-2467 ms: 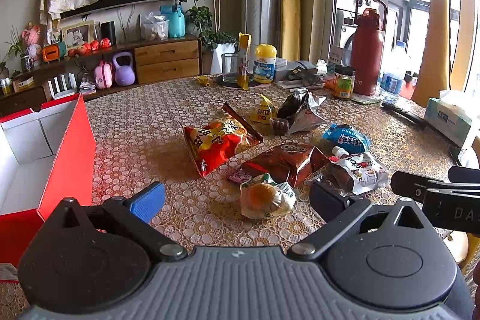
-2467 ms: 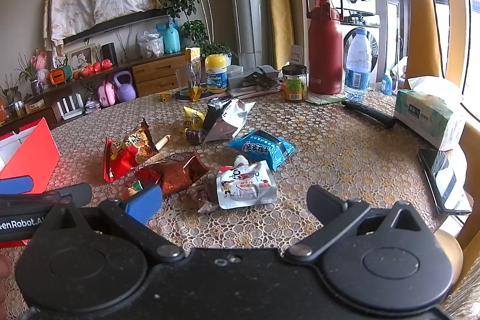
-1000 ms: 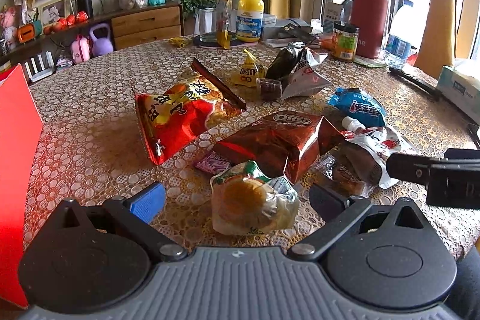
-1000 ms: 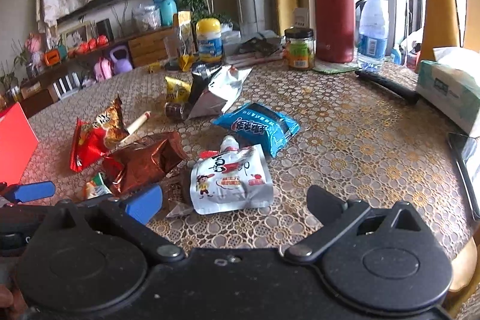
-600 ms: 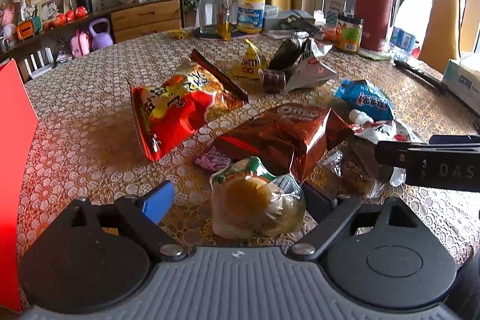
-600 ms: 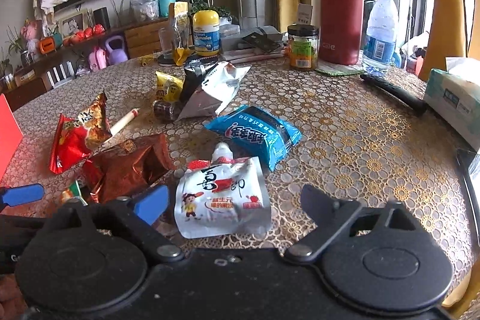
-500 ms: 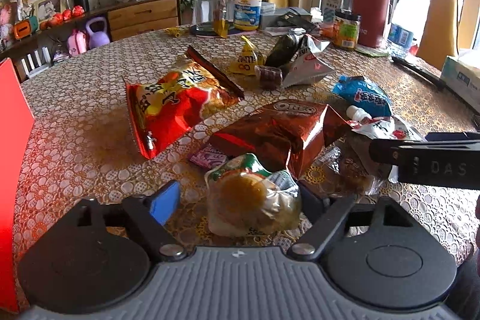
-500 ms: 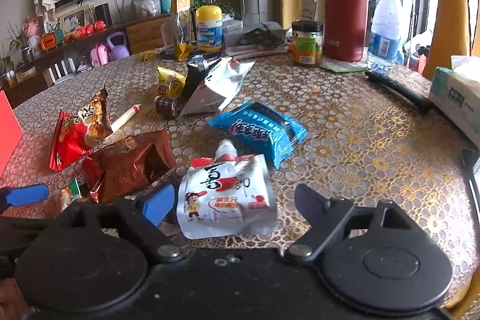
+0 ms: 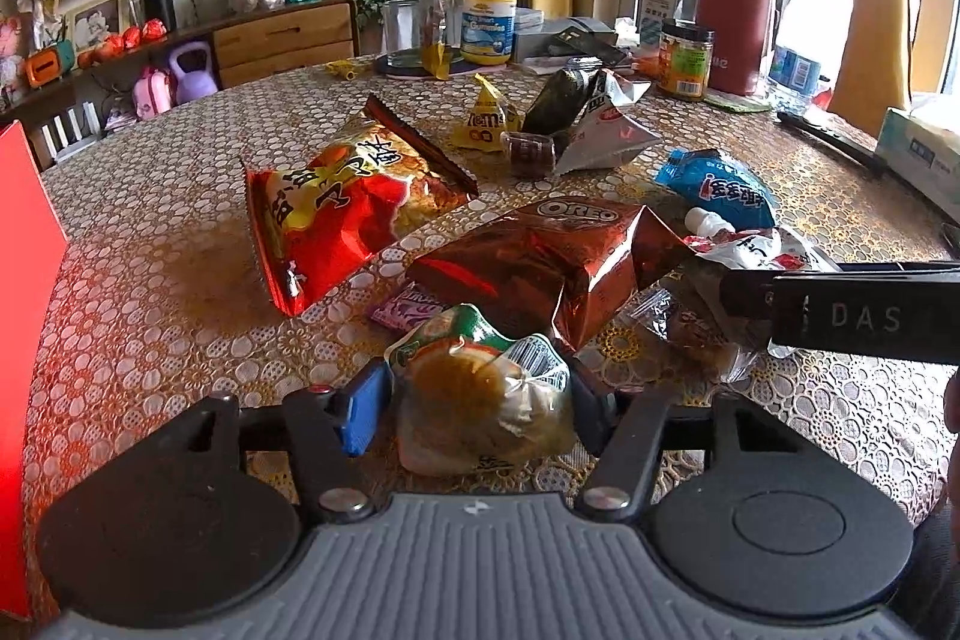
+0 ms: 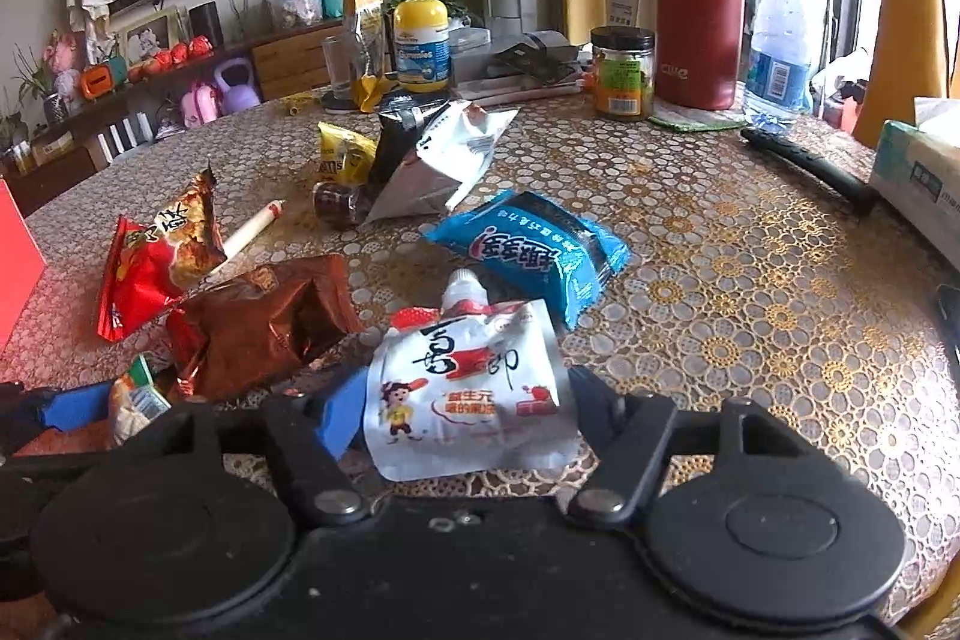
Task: Organize snacks
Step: 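Close the left tool on the bagged bun while the right tool grasps the white pouch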
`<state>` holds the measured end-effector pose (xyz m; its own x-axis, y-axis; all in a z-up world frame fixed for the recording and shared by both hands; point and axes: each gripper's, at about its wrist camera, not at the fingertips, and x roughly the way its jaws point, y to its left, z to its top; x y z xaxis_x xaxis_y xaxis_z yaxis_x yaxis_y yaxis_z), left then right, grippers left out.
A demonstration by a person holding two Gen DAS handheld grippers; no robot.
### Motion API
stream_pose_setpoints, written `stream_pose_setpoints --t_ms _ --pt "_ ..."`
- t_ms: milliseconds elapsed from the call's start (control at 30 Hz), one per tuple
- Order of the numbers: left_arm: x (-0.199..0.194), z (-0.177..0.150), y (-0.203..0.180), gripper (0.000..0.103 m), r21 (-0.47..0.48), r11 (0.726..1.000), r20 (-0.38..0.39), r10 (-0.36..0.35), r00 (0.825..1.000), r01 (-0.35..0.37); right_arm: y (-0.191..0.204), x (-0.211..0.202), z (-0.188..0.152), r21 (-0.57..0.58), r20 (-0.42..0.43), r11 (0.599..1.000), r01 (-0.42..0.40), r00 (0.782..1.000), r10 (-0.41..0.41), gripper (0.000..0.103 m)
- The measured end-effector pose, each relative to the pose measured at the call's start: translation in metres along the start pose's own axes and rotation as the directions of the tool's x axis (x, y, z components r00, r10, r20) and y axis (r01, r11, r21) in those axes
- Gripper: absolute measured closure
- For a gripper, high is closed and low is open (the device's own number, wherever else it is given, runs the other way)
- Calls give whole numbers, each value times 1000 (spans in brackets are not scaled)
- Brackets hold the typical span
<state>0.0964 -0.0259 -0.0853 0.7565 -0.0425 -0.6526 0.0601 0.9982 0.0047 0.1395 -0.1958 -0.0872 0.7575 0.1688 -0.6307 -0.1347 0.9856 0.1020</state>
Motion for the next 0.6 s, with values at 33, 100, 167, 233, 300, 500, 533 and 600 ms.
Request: stream_pose_setpoints --t_ms 33,100,167,233,300,500,533,600 --pt "0 0 0 41 -4 1000 -3 3 1000 -3 -1 0 0 7 2 1000 -2 1000 2 33" --pt "-1 1 1 41 -8 1000 -8 2 1000 -2 -2 0 0 15 5 1000 -6 1000 6 34" --pt "-2 1 3 42 -19 1000 -5 -7 1000 7 -2 -1 -1 19 9 1000 -7 1000 7 34" --pt "-5 0 5 44 -36 999 6 -13 1000 13 -3 -2 -1 23 12 1000 -7 1000 7 34" --pt "-9 -1 6 46 -42 999 13 -14 1000 15 -4 -4 -2 32 15 999 -11 1000 10 34" --pt "-24 0 8 48 -46 999 38 -19 999 20 -5 -11 -4 47 24 999 -20 1000 19 35" --pt "-26 0 9 48 -48 999 43 -19 999 21 -4 -12 -5 50 25 999 -21 1000 19 35" --pt "-31 0 10 48 -49 999 52 -17 999 19 -4 -17 -5 52 33 998 -21 999 19 35"
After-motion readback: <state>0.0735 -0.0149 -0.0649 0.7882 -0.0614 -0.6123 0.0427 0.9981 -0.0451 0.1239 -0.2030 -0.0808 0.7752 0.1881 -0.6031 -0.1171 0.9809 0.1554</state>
